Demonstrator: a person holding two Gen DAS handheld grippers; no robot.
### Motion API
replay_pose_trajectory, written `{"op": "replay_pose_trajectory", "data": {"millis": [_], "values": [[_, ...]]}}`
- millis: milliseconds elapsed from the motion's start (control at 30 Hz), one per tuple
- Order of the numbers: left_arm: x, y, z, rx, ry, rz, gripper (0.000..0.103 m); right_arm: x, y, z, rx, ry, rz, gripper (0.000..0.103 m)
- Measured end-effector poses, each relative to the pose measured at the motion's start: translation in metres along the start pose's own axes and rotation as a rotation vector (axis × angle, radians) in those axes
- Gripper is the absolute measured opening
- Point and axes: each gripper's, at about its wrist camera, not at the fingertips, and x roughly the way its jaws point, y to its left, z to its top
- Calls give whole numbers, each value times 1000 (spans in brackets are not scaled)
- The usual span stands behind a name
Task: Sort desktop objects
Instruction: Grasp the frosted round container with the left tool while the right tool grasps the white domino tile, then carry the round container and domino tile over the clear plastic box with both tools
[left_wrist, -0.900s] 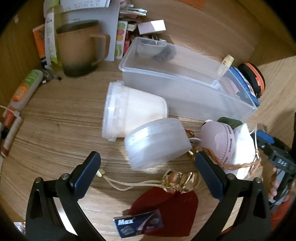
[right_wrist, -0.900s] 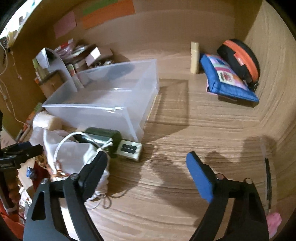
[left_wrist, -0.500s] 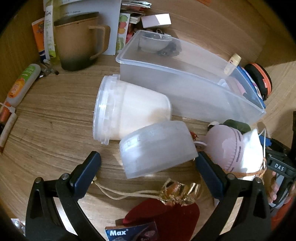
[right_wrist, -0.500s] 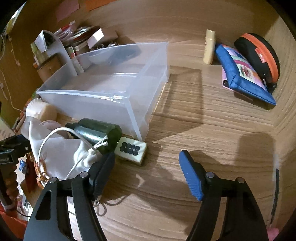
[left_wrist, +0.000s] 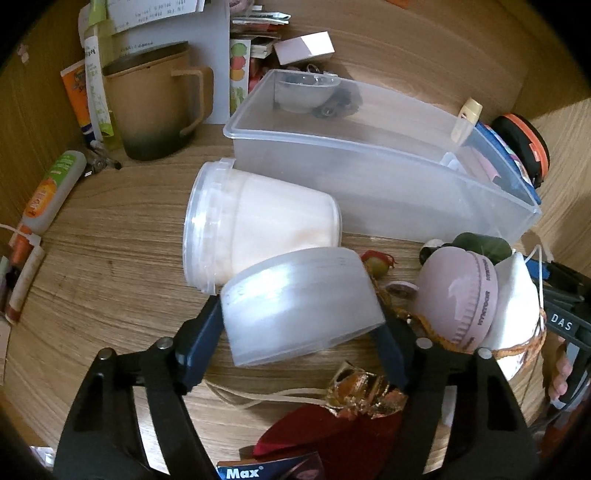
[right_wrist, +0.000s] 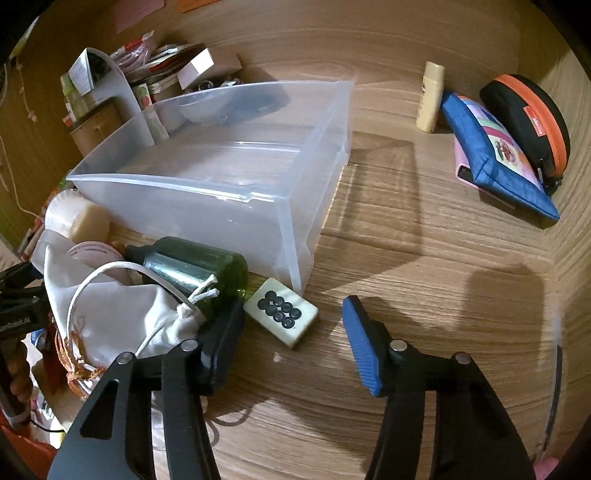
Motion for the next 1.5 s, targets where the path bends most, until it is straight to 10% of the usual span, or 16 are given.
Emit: {"op": "replay_pose_trajectory", "data": {"millis": [1500], "values": [[-87, -8, 50, 57, -212, -76, 68, -106, -10, 34, 54, -299, 57, 37]]}}
